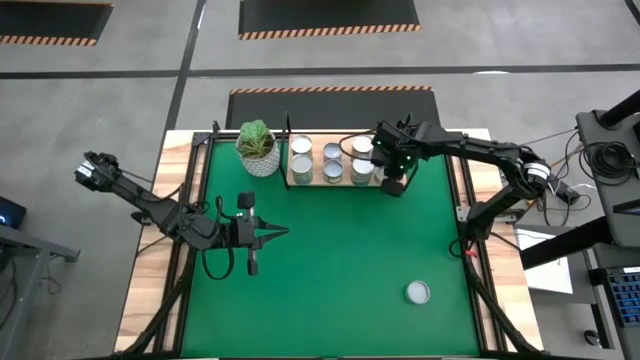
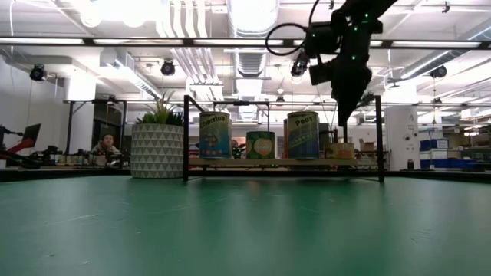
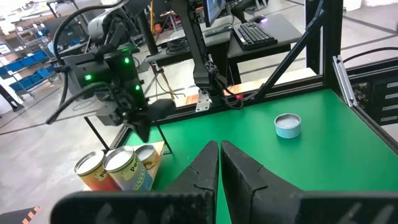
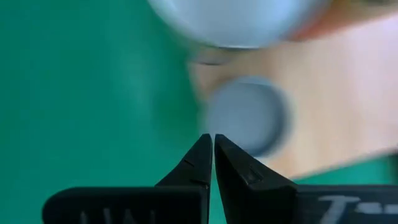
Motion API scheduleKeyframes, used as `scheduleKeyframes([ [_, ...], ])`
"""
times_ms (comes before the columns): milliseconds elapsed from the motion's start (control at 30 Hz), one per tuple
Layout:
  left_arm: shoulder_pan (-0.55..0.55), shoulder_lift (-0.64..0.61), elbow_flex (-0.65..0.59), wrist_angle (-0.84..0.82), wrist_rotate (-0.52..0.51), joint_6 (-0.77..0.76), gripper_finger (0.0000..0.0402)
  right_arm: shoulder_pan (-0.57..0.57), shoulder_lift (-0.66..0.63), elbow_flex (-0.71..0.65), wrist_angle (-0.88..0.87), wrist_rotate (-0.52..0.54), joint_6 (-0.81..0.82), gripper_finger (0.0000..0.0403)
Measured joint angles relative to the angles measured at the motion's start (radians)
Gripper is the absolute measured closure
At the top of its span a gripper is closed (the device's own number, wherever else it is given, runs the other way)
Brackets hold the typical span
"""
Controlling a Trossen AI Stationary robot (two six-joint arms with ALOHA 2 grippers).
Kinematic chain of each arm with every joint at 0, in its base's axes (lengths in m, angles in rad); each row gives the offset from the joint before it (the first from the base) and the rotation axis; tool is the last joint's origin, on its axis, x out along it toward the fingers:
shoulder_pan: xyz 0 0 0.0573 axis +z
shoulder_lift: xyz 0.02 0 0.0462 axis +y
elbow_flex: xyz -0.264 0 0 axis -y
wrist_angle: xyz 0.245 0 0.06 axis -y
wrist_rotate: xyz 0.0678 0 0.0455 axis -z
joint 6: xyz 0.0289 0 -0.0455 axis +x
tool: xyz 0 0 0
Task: Pick and place cans onto a shelf
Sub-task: Put the canned mushrooms on the shelf
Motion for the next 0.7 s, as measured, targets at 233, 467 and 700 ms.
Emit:
scheduleKeyframes([
  [233,0.000,0.000,0.000,0.000,0.000,0.000,0.0402,0.017,0.003,-0.039,0.011,-0.145,0.005,0.0394],
  [467,0.000,0.000,0.000,0.000,0.000,0.000,0.0402,0.037,0.003,-0.121,0.098,-0.068,0.004,0.0394],
  [700,0.000,0.000,0.000,-0.001,0.000,0.000,0.0402,0.036,0.003,-0.163,0.162,0.095,-0.003,0.0394],
])
